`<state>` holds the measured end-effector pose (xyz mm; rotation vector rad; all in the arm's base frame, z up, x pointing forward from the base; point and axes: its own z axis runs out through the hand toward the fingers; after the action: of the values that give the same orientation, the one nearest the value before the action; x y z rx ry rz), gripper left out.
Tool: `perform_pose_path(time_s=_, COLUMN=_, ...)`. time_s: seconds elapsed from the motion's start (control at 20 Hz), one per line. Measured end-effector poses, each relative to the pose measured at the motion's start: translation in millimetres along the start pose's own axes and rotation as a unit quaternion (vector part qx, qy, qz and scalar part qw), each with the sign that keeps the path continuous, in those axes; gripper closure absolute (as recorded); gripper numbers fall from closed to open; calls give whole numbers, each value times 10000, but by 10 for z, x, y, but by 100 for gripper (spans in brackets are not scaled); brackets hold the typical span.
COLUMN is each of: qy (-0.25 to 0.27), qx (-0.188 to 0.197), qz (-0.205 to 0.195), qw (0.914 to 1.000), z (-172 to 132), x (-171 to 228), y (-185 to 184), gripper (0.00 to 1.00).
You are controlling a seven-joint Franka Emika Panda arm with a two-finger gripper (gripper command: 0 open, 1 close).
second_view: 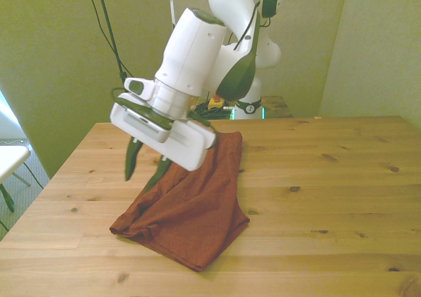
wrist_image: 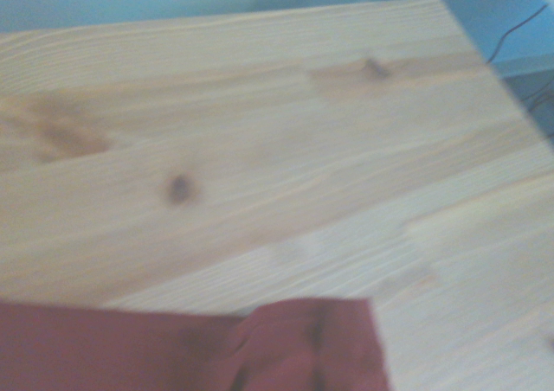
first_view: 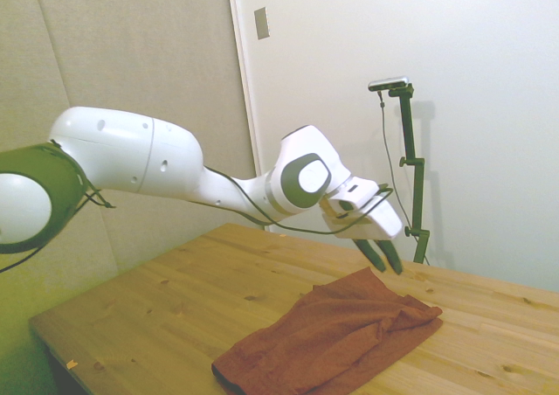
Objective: Fold the shorts
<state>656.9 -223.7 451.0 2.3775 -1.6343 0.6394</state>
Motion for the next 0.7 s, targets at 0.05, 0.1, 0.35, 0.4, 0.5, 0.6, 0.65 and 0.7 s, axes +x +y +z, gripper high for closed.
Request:
perform_pose_path(time_s=0.05, qy=-240, qx=72, qz=-33, qw=9997, z=-111, x=-168, y=4, gripper=0)
perform_pose_path(time_s=0.1, qy=-483, qx=144, qz=-89, qw=9987, z=-229, x=-330, y=21, gripper=0)
perform_pose_path(time_s=0.35, qy=-1650, qx=515, qz=-606, qw=9831, z=-938, x=-1105, y=320, gripper=0)
perform_pose_path(time_s=0.4, qy=-1872, qx=588, qz=-741, qw=9778, z=-1058, x=-1251, y=424, gripper=0)
perform_pose_path(time_s=0.5, qy=-2285, qx=717, qz=-1070, qw=9650, z=-1283, x=-1560, y=705, gripper=0)
perform_pose_path(time_s=0.6, qy=-2506, qx=754, qz=-1282, qw=9566, z=-1466, x=-1810, y=990, gripper=0)
perform_pose_path(time_s=0.65, qy=-2588, qx=786, qz=-1388, qw=9527, z=-1571, x=-1924, y=1121, gripper=0)
perform_pose_path(time_s=0.7, qy=-2635, qx=812, qz=-1474, qw=9499, z=-1687, x=-2024, y=1245, gripper=0)
